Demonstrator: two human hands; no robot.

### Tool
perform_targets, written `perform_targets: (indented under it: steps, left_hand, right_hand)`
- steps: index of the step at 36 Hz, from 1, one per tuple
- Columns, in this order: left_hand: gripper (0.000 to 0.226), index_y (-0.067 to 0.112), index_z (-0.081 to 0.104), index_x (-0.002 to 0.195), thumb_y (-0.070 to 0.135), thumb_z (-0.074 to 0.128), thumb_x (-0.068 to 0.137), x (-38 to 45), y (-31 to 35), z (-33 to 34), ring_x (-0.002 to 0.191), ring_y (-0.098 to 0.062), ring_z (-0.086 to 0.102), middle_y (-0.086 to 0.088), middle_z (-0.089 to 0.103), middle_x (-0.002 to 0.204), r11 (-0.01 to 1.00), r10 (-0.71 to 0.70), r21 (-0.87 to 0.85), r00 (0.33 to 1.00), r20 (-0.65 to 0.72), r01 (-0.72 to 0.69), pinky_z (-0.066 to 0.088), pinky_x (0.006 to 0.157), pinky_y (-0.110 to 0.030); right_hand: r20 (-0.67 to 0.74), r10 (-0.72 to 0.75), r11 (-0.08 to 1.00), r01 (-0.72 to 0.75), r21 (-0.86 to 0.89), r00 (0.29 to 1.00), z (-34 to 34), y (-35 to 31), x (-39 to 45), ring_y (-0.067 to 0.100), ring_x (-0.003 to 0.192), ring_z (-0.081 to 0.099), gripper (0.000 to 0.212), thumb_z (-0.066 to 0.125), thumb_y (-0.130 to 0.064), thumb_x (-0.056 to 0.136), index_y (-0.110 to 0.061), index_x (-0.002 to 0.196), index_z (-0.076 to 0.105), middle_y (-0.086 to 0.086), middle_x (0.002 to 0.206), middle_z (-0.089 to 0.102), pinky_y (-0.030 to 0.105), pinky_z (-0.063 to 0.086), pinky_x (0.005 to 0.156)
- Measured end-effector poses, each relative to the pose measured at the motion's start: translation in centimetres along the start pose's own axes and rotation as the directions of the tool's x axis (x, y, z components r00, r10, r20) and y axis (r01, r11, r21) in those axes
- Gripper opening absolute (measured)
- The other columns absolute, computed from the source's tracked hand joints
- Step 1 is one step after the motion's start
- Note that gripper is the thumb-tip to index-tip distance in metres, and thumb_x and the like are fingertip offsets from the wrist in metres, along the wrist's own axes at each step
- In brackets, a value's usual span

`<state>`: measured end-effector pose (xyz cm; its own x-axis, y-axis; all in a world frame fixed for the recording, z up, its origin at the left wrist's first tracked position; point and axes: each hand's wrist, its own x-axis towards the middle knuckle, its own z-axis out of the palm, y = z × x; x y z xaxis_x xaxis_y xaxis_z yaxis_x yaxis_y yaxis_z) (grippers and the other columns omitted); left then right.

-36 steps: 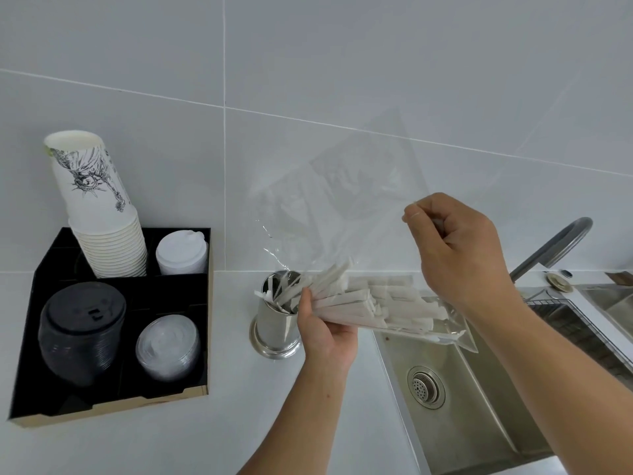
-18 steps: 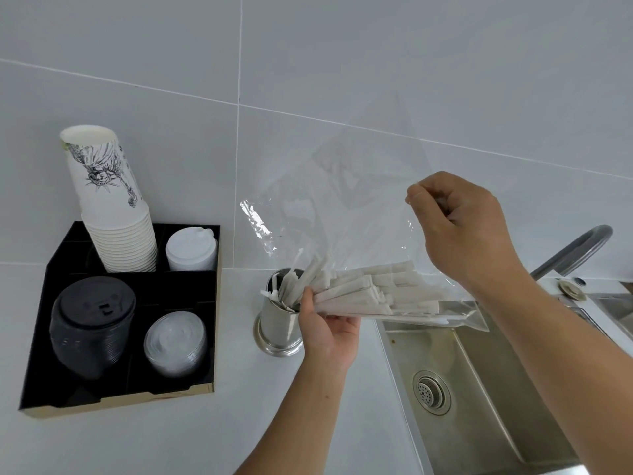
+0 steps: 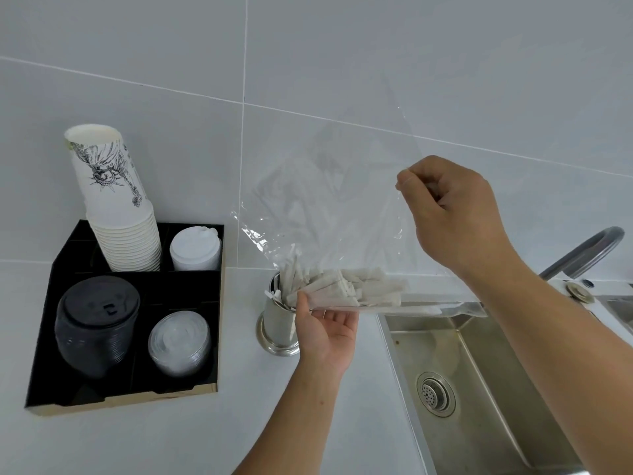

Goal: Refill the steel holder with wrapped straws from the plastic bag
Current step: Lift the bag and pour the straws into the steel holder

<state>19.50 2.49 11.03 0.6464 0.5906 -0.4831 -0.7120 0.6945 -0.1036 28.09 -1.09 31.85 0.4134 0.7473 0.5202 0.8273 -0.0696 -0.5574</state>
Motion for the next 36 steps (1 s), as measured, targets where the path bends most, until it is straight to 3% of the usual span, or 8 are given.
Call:
perform_targets:
  steps: [2,5,12,23,28,36]
  left_hand:
    - [0.043,0.004,0.065,0.106,0.045,0.06,0.092,0.0,0.0,-0.1,0.074,-0.024,0.076,-0.012,0.076,0.084,1.0,0.001,-0.004,1.0,-0.013,-0.001,0.062,0.065,-0.035]
    - [0.048,0.002,0.064,0.113,0.045,0.06,0.092,-0.1,-0.1,-0.3,0.083,-0.024,0.076,-0.013,0.077,0.093,1.0,0.006,-0.001,1.0,-0.026,-0.006,0.062,0.074,-0.038]
    - [0.049,-0.001,0.063,0.115,0.043,0.058,0.094,-0.5,-0.1,-0.1,0.087,-0.025,0.076,-0.016,0.077,0.096,1.0,0.005,-0.001,1.0,-0.009,-0.005,0.062,0.064,-0.037]
    - [0.045,-0.001,0.064,0.113,0.039,0.063,0.092,-1.2,-0.3,-0.1,0.088,-0.027,0.075,-0.015,0.076,0.094,0.999,-0.038,0.0,0.999,-0.003,0.038,0.062,0.066,-0.038]
    - [0.039,-0.001,0.065,0.114,0.032,0.062,0.094,-1.5,-0.3,0.1,0.095,-0.027,0.074,-0.015,0.075,0.104,1.0,-0.029,0.001,1.0,0.006,0.029,0.062,0.067,-0.037]
    - [0.026,0.001,0.068,0.098,0.026,0.058,0.097,-1.3,0.8,0.6,0.082,-0.025,0.076,-0.014,0.076,0.092,0.998,0.043,-0.049,0.999,0.004,-0.043,0.063,0.067,-0.038]
  right_hand:
    - [0.022,-0.018,0.999,0.019,-0.033,1.0,0.5,-0.1,0.1,0.007,0.045,0.042,0.022,0.053,-0.022,0.096,-0.01,0.08,0.064,-0.006,0.05,0.047,0.011,0.032,0.045]
    - [0.054,-0.013,0.998,0.015,-0.055,0.998,0.9,0.0,0.4,0.008,0.045,0.041,0.023,0.053,-0.023,0.096,-0.011,0.08,0.064,-0.007,0.048,0.045,0.014,0.033,0.045]
    - [0.055,-0.043,0.998,0.045,-0.047,0.998,0.3,-0.6,1.4,0.005,0.043,0.042,0.023,0.054,-0.022,0.095,-0.011,0.077,0.063,-0.016,0.044,0.048,0.01,0.032,0.044]
    - [0.07,-0.041,0.998,0.044,-0.05,0.997,-1.5,-1.4,2.5,0.003,0.039,0.044,0.024,0.054,-0.025,0.094,-0.013,0.078,0.066,-0.019,0.041,0.048,0.008,0.032,0.041]
    - [0.082,-0.048,0.997,0.052,-0.052,0.995,-0.8,-1.2,2.1,0.003,0.04,0.044,0.023,0.054,-0.025,0.095,-0.016,0.075,0.064,-0.019,0.044,0.05,0.009,0.031,0.043]
    - [0.096,-0.053,0.998,0.057,-0.04,0.994,0.1,-1.3,2.5,0.003,0.04,0.045,0.024,0.054,-0.025,0.094,-0.021,0.072,0.061,-0.018,0.043,0.05,0.009,0.033,0.041]
